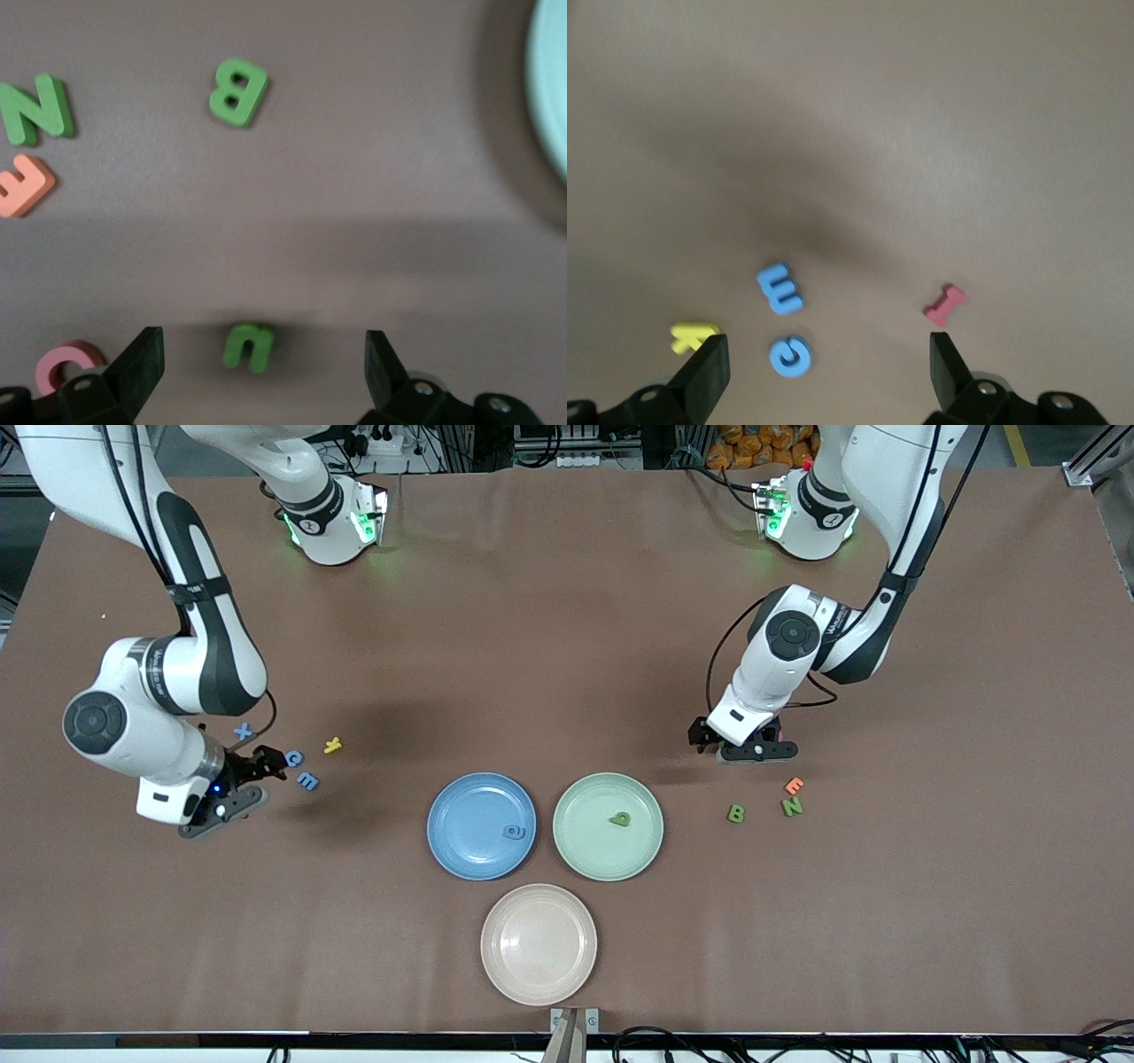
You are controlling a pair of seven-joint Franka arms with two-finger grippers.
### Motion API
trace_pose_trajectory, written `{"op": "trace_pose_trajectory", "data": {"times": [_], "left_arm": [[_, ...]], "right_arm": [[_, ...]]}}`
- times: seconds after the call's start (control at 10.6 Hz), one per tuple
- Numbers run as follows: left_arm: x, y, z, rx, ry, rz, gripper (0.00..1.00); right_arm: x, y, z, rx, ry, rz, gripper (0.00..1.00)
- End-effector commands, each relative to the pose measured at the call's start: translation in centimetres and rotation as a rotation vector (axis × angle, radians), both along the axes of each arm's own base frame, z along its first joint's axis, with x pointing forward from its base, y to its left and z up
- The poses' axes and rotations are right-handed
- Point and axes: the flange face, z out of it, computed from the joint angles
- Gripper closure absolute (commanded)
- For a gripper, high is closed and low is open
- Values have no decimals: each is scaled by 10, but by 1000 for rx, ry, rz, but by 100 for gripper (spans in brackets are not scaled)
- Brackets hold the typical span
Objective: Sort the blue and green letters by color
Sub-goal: 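Grasp the blue X with the right gripper while the left grasps green n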
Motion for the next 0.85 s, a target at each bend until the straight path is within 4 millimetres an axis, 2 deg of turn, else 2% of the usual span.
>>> {"op": "trace_pose_trajectory", "data": {"times": [0.0, 0.19, 0.28, 0.38, 0.57, 0.76], "left_arm": [[-4, 8, -17, 18, 15, -74, 0], [1, 12, -22, 23, 19, -108, 0], [7, 23, -25, 27, 24, -120, 0], [11, 25, -32, 33, 36, -146, 0], [24, 19, -36, 42, 61, -148, 0], [24, 8, -42, 53, 103, -149, 0]], "right_arm": [[-62, -49, -26, 5, -46, 102, 0], [-82, -92, -38, 7, -32, 162, 0], [-92, -111, -42, 10, -24, 174, 0], [-101, -121, -47, 12, -20, 180, 0], [-113, -125, -62, 0, -48, 177, 0], [-120, -126, -70, 1, -42, 174, 0]]}}
